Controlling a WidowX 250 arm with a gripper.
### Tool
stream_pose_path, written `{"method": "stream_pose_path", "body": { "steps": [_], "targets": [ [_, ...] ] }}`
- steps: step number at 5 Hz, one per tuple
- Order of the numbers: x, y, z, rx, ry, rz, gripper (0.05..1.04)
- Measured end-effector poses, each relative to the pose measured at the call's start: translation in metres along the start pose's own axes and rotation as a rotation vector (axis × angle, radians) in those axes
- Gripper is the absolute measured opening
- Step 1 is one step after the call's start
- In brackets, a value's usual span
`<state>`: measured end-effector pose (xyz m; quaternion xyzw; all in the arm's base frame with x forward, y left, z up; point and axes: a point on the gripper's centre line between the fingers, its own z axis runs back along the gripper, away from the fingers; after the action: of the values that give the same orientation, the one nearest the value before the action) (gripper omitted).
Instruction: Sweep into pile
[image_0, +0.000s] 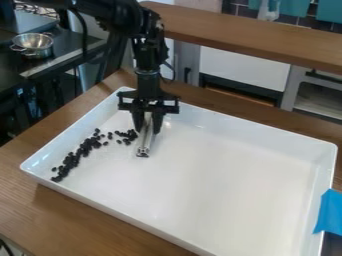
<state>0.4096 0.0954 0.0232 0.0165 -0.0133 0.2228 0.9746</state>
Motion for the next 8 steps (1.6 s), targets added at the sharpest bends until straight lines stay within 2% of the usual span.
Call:
{"method": "stream_pose_path", "body": {
  "steps": [1,2,3,4,5,6,7,8],
  "targets": [
    [0.000,0.010,-0.001,0.041,-0.027,-0.029,0.375],
    [0.002,0.024,-0.002,0.123,-0.042,-0.073,0.375],
    [0.000,0.041,-0.001,0.235,-0.080,-0.098,0.375],
    [-0.007,0.036,0.003,0.272,-0.085,-0.120,0.375],
    [-0.024,0.017,0.012,0.184,-0.041,-0.109,0.375],
    [-0.036,-0.018,0.043,0.060,-0.056,-0.091,0.375],
    [-0.055,-0.055,0.060,-0.002,-0.041,-0.087,0.375],
    [-0.078,-0.094,0.062,-0.035,-0.004,-0.104,0.375]
  ]
}}
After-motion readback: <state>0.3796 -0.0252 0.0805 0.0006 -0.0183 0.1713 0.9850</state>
